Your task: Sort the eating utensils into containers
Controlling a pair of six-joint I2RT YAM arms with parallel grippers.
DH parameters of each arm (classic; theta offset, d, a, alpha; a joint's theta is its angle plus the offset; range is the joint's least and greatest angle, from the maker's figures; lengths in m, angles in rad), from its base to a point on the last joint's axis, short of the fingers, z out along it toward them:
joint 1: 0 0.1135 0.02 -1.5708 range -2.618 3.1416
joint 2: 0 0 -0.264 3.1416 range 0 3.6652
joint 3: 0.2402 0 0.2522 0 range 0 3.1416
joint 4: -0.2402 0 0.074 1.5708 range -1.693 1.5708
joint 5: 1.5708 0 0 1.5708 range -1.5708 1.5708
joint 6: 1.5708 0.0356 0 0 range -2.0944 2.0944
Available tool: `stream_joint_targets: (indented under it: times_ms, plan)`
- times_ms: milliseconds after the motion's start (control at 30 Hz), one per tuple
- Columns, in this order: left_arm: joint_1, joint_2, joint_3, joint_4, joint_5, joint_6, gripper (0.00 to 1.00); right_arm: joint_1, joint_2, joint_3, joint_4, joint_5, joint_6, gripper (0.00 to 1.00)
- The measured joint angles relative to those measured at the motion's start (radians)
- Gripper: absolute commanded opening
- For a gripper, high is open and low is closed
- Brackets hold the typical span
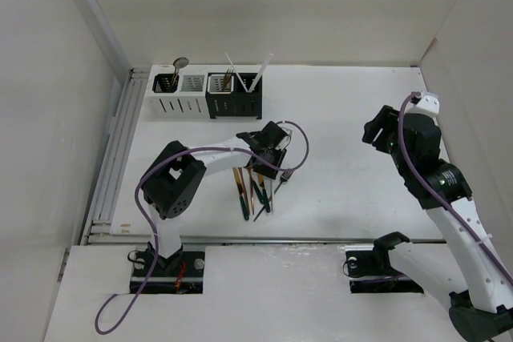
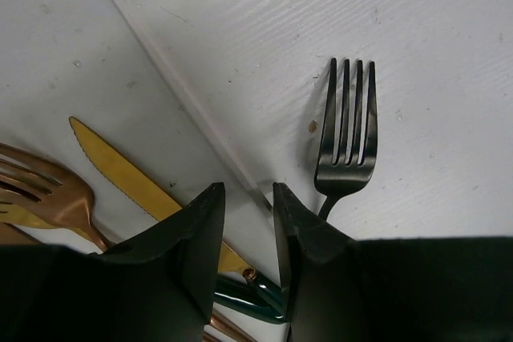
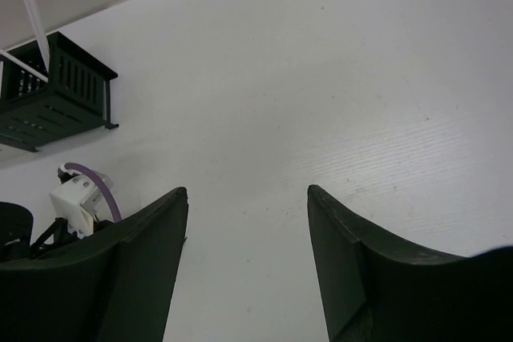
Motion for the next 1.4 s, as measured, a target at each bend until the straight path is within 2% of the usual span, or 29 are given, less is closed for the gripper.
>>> stream_joint_targets:
  times_ms: [167,333,367,667,833,967,1067,1200,1400]
  plan:
    - [0.001,0.012,0.007,0.006,0.016,-0.023,0.21,0.000,-0.008,0.016,-0.006,0.016,-0.008,0.66]
    - [0.002,0.057,0.057,0.011,0.047,-0.043,0.01,0.000,-0.009,0.037,-0.012,0.042,-0.019,0.66]
    - [0.002,0.065,0.068,0.013,0.054,-0.045,0.00,0.000,-0.009,0.040,-0.012,0.047,-0.022,0.66]
    - [0.023,0.110,0.137,-0.018,0.090,-0.064,0.00,0.000,-0.004,0.063,-0.003,0.072,-0.058,0.66]
    - [0.047,0.198,0.311,-0.099,0.080,-0.036,0.00,0.000,0.025,0.093,0.028,0.072,-0.087,0.66]
    - [0.068,0.205,0.465,-0.150,0.068,0.019,0.00,0.000,0.046,0.094,0.075,0.038,-0.122,0.66]
    - [0.086,0.170,0.559,-0.146,0.053,0.081,0.00,0.000,0.056,0.090,0.142,-0.035,-0.166,0.68]
    - [0.119,0.042,0.578,-0.104,0.010,0.206,0.00,0.000,0.061,0.035,0.280,-0.192,-0.223,0.69]
    - [0.203,-0.209,0.441,0.267,-0.026,0.430,0.00,0.000,0.223,0.020,0.397,-0.356,-0.269,0.69]
